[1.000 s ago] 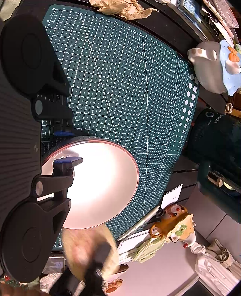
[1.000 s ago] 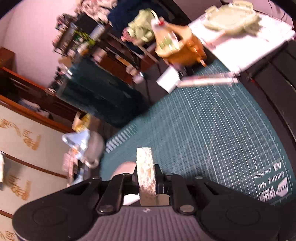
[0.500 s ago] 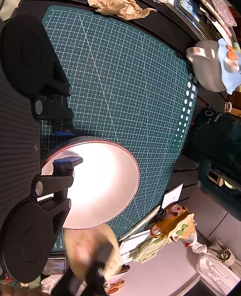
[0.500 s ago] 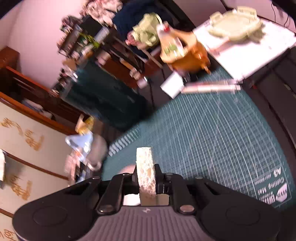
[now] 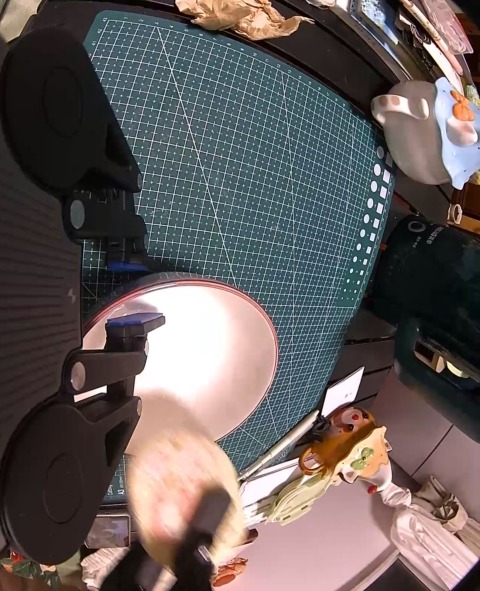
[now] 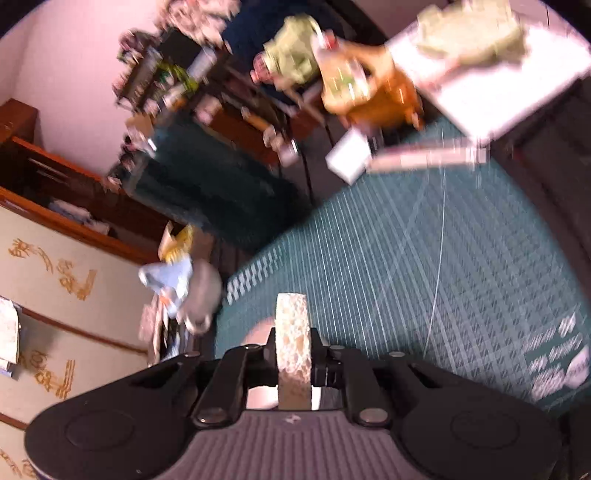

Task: Clean bowl
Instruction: 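Hold the bowl with the left tool while the right tool scrubs the outer wall, then hold the bowl with the left tool while the right tool wipes the sponge along the outer rim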

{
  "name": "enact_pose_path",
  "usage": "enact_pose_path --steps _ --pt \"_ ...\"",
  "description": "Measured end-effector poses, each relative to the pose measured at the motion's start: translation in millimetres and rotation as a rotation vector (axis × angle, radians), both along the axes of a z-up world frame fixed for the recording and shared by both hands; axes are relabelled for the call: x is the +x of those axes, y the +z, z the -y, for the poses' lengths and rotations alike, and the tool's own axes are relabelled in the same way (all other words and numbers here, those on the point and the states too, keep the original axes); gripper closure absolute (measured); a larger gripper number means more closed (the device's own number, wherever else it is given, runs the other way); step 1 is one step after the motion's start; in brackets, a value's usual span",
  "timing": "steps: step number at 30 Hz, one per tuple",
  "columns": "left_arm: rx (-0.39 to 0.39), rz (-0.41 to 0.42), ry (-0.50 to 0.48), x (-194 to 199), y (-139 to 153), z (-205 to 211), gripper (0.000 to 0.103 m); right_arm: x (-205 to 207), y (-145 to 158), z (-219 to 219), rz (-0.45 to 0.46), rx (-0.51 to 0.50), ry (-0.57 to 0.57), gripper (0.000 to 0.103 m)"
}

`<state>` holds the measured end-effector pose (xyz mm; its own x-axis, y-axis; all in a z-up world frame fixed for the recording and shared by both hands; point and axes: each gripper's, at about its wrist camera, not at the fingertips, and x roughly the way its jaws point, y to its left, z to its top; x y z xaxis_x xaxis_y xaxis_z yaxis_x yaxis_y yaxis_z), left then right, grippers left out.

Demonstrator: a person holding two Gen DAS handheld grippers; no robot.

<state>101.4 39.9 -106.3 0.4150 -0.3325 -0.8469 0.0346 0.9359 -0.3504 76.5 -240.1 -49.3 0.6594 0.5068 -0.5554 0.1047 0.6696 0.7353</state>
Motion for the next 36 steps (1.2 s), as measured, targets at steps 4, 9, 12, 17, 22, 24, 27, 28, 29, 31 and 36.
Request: enact_pose_path --steps 4,9,12,17,22,24,27,28,29,31,36 --pt "0.001 0.0 0.0 0 0 1 0.082 0 4 2 0.011 -0.13 -0.04 0.091" --pt "0.001 0.001 0.001 0 1 2 0.082 4 -10 -1 -0.043 -0.077 -0.006 0.091" --pt "0.003 0.001 -0.001 0 1 2 0.082 3 -6 -2 -0.03 -0.092 -0.009 0.091" --pt "0.004 0.001 -0.001 0 1 2 0.082 -3 6 -10 0.045 -0.092 0.024 0.091" --pt "0.002 0.001 0.0 0 1 2 0.082 -4 11 -42 0.084 -0.154 0.147 0.09" --pt "0.001 0.0 0.0 0 1 2 0.082 -4 8 -51 0.08 -0.218 0.169 0.09" --pt "0.002 0.0 0.0 0 1 2 0.082 -3 6 -53 0.072 -0.234 0.176 0.09" --pt "0.002 0.0 0.0 0 1 2 0.082 -3 6 -52 0.071 -0.231 0.174 0.09" --pt "0.001 0.0 0.0 0 1 2 0.082 -3 7 -51 0.074 -0.235 0.166 0.09" --pt "-0.004 -0.003 0.003 1 1 2 0.082 -4 9 -44 0.083 -0.24 0.13 0.09" --pt "-0.004 -0.003 0.003 1 1 2 0.082 -4 9 -12 0.075 -0.227 -0.018 0.09"
